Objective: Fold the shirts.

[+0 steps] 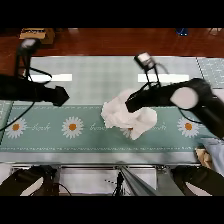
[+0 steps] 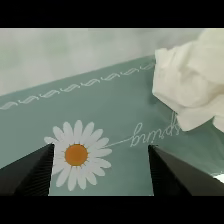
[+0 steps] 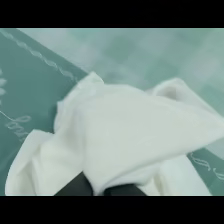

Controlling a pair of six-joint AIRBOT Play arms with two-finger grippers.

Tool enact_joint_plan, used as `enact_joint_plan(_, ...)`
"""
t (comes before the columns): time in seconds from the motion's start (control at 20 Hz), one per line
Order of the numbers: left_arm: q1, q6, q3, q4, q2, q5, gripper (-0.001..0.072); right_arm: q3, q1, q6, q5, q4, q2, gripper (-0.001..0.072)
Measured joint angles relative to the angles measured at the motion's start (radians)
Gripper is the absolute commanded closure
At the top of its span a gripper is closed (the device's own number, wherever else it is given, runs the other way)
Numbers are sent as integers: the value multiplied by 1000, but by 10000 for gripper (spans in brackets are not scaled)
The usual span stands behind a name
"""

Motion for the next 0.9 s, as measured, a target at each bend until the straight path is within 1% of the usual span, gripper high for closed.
enact_joint_plan(0.05, -1, 0, -48, -35, 0, 31, -7, -14, 9, 13, -8, -30, -35, 409)
enact_joint_plan(0.1, -3, 0, -89, -69, -4, 60, -7, -26, 15, 21, -22, -53, -68, 242)
enact_joint_plan(0.15, -7, 1, -125, -99, -8, 87, -7, -32, 18, 28, -26, -69, -88, 229)
enact_joint_plan(0.25, -16, 16, -179, -149, -26, 141, -7, -29, 12, 37, -25, -95, -98, 229)
enact_joint_plan(0.45, -23, 52, -218, -196, -82, 237, -5, 9, -85, 45, 16, -182, -2, 229)
enact_joint_plan(0.6, -24, 88, -228, -262, -158, 308, -4, 22, -268, 57, 49, -230, 106, 226)
enact_joint_plan(0.7, -21, 140, -231, -348, -228, 340, -4, 25, -415, 56, 86, -225, 154, 226)
enact_joint_plan(0.9, -15, 278, -233, -566, -380, 373, -3, 21, -690, -9, 158, -106, 193, 226)
